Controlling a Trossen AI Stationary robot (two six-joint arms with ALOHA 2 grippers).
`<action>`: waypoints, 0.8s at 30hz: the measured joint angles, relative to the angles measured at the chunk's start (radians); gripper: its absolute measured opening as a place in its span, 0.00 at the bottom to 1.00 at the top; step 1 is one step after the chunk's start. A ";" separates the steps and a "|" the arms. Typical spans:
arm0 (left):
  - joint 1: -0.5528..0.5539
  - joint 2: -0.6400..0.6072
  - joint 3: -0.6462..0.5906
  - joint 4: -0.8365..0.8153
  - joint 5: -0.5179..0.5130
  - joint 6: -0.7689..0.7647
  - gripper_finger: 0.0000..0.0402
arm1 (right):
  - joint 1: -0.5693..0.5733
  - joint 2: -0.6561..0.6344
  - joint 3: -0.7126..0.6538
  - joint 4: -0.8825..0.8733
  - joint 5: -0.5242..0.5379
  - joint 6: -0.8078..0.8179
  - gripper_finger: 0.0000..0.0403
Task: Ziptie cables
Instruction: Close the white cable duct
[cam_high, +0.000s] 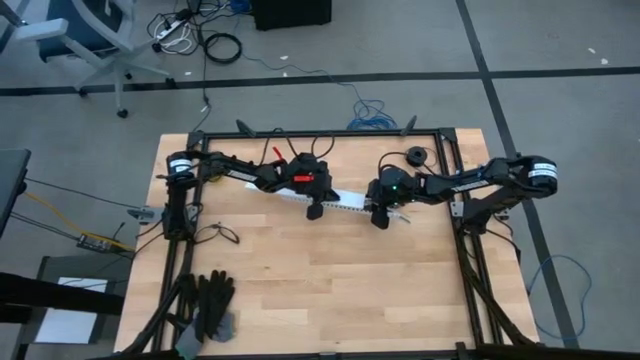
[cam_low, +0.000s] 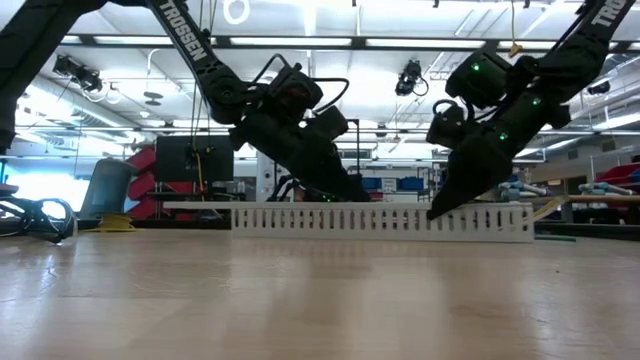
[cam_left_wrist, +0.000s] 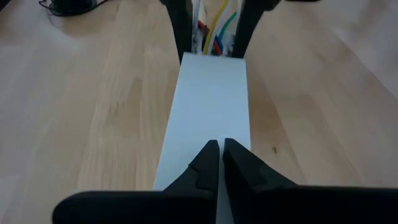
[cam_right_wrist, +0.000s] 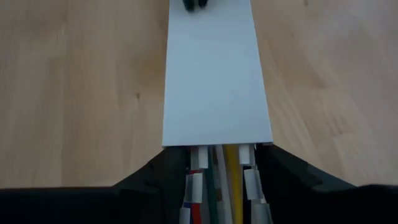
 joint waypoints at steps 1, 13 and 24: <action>-0.001 0.008 0.005 0.000 0.000 -0.001 0.00 | 0.000 0.023 0.000 0.030 -0.001 0.001 0.41; -0.003 0.015 0.016 -0.002 0.003 -0.025 0.00 | 0.003 0.058 -0.001 0.152 -0.064 -0.008 0.50; 0.000 0.016 0.014 -0.004 -0.003 -0.027 0.00 | -0.005 0.017 0.002 0.048 -0.085 -0.032 0.70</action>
